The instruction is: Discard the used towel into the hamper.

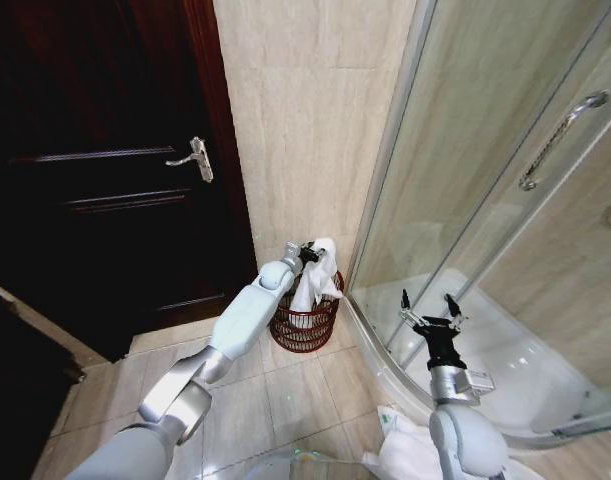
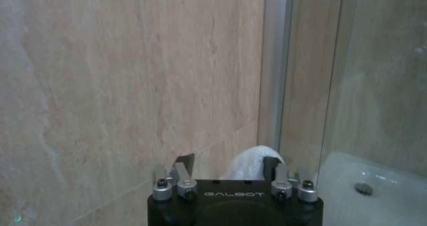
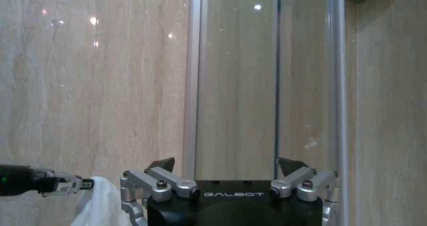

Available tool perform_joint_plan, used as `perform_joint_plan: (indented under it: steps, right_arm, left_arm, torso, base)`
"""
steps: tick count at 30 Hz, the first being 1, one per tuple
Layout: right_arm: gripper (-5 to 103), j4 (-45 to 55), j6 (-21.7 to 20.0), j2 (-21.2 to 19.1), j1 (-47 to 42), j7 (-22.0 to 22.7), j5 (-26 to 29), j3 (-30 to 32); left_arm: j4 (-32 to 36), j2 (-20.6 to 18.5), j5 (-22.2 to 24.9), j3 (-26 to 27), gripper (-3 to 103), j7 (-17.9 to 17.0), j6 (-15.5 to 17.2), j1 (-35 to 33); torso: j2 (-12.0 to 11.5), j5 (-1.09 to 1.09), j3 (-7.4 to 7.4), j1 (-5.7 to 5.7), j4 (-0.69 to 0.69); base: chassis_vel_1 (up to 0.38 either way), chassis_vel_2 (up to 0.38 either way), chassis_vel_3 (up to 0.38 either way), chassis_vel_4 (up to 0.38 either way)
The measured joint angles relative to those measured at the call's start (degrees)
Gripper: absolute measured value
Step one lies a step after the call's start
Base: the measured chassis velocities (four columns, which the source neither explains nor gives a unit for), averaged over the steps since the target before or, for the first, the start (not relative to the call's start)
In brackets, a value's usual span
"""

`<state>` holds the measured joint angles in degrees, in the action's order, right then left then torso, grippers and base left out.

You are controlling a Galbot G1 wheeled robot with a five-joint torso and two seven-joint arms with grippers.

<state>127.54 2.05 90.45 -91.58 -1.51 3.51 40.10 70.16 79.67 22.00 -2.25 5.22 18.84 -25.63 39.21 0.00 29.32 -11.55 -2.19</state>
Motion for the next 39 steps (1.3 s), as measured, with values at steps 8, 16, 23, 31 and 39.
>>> perform_joint_plan:
  steps: [8,16,23,31,39]
  right_arm:
    - [100,0.33,-0.08,0.35,-0.37,-0.06,-0.04,-0.20]
    - [100,0.89,-0.17,0.29,-0.68,-0.08,-0.06,-0.13]
    - [100,0.98,-0.40,0.50,-0.46,-0.08,-0.42,-0.63]
    - [100,1.16,-0.54,0.57,-0.46,-0.08,-0.71,-0.77]
    - [100,1.20,-0.84,0.87,-0.29,0.06,-0.86,-0.93]
  left_arm:
    - [2.75,-1.39,0.53,0.12,95,-0.39,0.00,-1.58]
    - [3.96,-2.14,0.95,0.53,100,-0.68,-0.36,-2.06]
    - [5.78,-3.17,1.81,0.80,100,-1.15,-1.17,-3.28]
    - [5.93,-3.38,2.16,1.10,100,-1.16,-1.18,-3.29]
    - [7.25,-3.69,3.18,2.04,100,-2.39,-3.14,-5.01]
  torso:
    - [0.04,0.00,0.02,-0.02,0.00]
    - [0.07,0.00,0.03,-0.03,0.00]
    - [0.08,0.00,0.04,-0.03,0.00]
    - [0.09,0.00,0.05,-0.04,0.00]
    - [0.10,0.01,0.06,-0.05,0.00]
  base:
    - [0.000,0.000,0.000,0.000]
    - [0.000,0.000,0.000,0.000]
    - [0.000,0.000,0.000,0.000]
    - [0.000,0.000,0.000,0.000]
    - [0.000,0.000,0.000,0.000]
